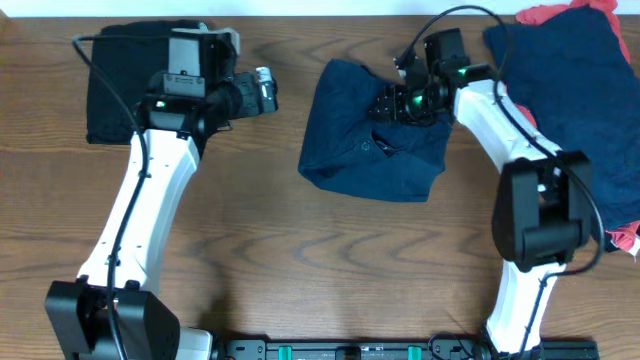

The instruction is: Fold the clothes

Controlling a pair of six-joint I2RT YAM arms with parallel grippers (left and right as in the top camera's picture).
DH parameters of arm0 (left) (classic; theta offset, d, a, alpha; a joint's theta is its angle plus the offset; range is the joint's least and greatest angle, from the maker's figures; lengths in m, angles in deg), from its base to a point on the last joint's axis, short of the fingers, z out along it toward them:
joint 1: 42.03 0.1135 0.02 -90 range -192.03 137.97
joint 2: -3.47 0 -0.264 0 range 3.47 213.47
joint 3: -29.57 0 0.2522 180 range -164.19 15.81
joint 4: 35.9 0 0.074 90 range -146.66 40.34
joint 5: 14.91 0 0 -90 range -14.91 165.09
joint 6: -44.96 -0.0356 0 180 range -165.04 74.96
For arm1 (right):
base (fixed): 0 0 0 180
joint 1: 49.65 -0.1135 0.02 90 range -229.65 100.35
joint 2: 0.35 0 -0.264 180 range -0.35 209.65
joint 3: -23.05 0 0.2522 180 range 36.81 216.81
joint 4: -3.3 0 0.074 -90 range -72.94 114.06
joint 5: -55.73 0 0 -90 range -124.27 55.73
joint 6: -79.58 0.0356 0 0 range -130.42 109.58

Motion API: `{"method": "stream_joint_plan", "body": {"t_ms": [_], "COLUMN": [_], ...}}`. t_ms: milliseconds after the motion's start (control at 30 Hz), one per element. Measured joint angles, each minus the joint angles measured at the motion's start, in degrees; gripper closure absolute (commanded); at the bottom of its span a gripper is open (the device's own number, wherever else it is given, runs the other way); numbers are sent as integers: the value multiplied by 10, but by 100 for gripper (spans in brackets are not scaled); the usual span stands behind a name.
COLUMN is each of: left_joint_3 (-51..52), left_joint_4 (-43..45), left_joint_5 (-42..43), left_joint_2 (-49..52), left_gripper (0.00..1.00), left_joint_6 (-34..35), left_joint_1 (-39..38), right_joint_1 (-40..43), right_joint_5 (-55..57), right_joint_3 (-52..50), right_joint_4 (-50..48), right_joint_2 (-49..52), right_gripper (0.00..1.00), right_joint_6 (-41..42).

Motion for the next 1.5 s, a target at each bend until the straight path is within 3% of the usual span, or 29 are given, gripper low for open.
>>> {"method": "stream_joint_plan", "body": {"t_ms": [167,267,300,400,733,933,1133,1333,1500], "left_joint_3": [0,0,0,0,0,0,0,0,0], "left_joint_4": [-3,-6,-7,-10,-15,-15,-15,-17,-17], "left_joint_5": [0,0,-1,-2,-5,-7,-7,-7,-9], "left_joint_2": [0,0,0,0,0,0,0,0,0], "left_gripper": [2,2,2,2,2,2,2,2,2], "left_joint_6": [-2,-2,-2,-2,-13,-16,-17,-19,-20], "left_joint_1": [1,1,1,1,1,1,1,1,1], "right_joint_1": [-10,-15,-15,-14,12,55,68,67,49], "right_joint_5": [-1,-11,-16,-32,-46,16,92,110,74], "right_joint_3": [-1,-1,-1,-1,-2,-2,-1,-1,-2], "right_joint_4": [-56,-86,-91,-96,-9,104,192,177,107], "right_joint_2": [15,15,15,15,-28,-117,-105,-40,1], "right_gripper": [31,43,53,98,99,99,99,99,99], "right_joint_6": [15,22,25,32,31,12,0,-11,-35]}}
